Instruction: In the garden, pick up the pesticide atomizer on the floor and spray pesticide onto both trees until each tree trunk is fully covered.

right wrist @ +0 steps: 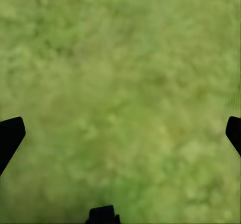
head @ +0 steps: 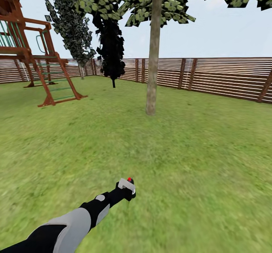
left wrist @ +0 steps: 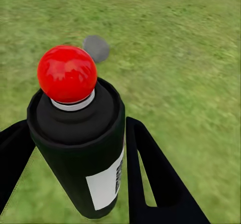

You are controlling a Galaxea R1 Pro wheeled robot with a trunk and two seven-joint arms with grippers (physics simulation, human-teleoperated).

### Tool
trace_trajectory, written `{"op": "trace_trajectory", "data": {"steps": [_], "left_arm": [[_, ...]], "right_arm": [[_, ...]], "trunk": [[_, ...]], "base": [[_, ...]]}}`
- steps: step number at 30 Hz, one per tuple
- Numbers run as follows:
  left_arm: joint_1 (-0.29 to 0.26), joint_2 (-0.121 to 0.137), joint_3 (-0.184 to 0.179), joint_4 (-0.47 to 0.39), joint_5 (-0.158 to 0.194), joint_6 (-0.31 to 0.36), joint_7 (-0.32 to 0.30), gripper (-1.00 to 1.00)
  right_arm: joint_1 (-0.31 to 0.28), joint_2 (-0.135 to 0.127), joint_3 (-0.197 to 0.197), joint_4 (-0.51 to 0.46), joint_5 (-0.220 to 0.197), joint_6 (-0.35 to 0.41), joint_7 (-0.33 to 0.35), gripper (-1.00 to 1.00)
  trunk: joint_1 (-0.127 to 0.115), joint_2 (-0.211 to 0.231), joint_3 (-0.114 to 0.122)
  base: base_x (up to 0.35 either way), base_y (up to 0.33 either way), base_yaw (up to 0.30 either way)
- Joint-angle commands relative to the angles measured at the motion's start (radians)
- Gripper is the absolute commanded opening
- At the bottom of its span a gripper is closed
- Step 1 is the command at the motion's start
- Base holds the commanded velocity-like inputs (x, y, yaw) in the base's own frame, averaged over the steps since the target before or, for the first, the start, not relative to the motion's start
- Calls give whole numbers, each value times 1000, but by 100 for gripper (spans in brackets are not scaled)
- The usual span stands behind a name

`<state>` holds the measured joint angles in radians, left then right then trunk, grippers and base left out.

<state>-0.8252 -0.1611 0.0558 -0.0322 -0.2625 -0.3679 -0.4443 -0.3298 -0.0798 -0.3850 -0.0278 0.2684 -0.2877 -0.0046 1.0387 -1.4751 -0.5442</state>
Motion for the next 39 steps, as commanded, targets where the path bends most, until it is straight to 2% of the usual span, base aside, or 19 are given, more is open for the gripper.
{"op": "trace_trajectory", "data": {"steps": [1,15,39], "left_arm": [[0,0,1,0,0,0,1,-100],[0,-1,1,0,0,-1,1,-100],[0,-1,1,0,0,0,1,-100]], "right_arm": [[0,0,0,0,0,0,0,100],[0,0,0,0,0,0,0,100],[0,0,0,0,0,0,0,100]], "trunk": [[0,0,0],[0,0,0],[0,0,0]], "base": [[348,0,-94],[348,0,-236],[348,0,-9]]}}
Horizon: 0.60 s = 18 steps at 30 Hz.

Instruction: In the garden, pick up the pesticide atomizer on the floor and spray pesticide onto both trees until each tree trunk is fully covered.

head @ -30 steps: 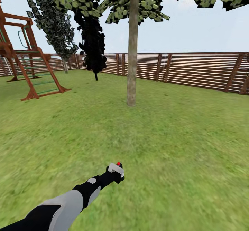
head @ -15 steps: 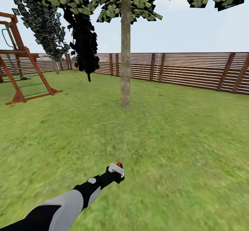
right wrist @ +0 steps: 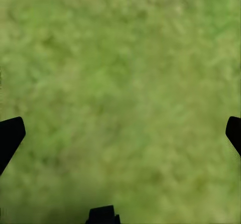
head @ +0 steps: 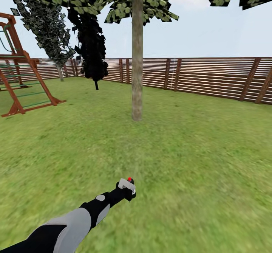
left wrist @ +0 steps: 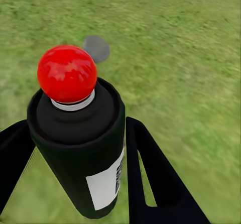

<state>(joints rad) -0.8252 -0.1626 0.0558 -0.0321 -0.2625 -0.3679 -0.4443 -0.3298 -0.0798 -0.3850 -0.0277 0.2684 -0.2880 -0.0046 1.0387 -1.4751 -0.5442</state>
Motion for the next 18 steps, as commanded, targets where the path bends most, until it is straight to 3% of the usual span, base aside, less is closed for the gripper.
{"op": "trace_trajectory", "data": {"steps": [1,18], "left_arm": [[0,0,1,0,0,0,1,-100],[0,0,1,0,0,-1,1,-100]], "right_arm": [[0,0,0,0,0,0,0,100],[0,0,0,0,0,0,0,100]], "trunk": [[0,0,0],[0,0,0]], "base": [[348,0,0],[348,0,0]]}}
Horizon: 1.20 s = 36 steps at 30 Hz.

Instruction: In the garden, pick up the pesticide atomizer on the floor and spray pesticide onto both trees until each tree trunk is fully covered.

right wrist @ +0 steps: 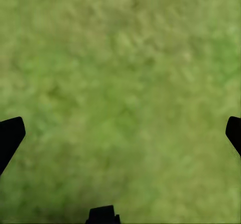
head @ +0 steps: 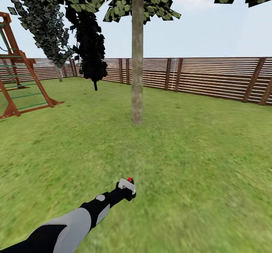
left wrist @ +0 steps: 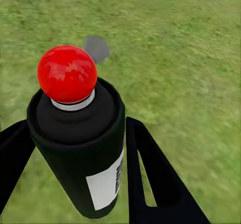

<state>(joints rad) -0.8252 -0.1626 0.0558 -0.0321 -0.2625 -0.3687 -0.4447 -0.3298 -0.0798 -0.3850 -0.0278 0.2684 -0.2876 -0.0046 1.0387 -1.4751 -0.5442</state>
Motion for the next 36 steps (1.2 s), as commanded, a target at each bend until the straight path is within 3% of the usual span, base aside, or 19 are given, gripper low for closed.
{"op": "trace_trajectory", "data": {"steps": [1,16,36], "left_arm": [[0,0,1,0,0,0,1,-100],[0,-7,0,0,0,0,1,-100],[0,-8,-1,0,0,0,1,-100]], "right_arm": [[0,0,0,0,0,0,0,100],[0,0,0,0,0,0,0,100],[0,0,0,-1,0,0,0,100]], "trunk": [[0,0,0],[0,0,0],[0,0,0]], "base": [[348,0,0],[334,-102,0],[204,-251,0]]}}
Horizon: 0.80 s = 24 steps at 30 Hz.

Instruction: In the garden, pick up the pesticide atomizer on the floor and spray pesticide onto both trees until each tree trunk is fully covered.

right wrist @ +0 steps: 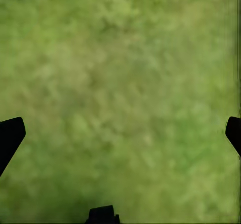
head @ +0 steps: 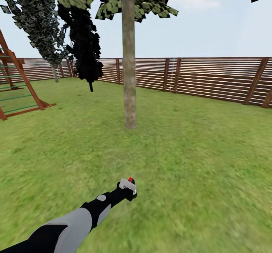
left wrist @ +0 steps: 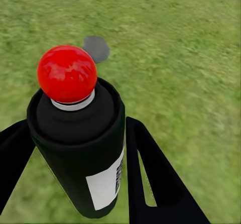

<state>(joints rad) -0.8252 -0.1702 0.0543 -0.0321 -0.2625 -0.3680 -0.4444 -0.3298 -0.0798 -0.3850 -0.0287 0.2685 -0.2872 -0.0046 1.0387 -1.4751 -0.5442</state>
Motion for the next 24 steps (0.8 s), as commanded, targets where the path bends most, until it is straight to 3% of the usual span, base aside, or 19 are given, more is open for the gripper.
{"op": "trace_trajectory", "data": {"steps": [1,13,24], "left_arm": [[0,0,1,0,0,0,1,-100],[0,1,2,0,0,-1,1,-100],[0,1,2,0,0,-2,1,-100]], "right_arm": [[0,0,0,0,0,0,0,100],[0,0,0,0,0,0,0,100],[0,0,0,0,0,0,0,100]], "trunk": [[0,0,0],[0,0,0],[0,0,0]], "base": [[177,-257,0],[207,-54,0],[323,4,0]]}}
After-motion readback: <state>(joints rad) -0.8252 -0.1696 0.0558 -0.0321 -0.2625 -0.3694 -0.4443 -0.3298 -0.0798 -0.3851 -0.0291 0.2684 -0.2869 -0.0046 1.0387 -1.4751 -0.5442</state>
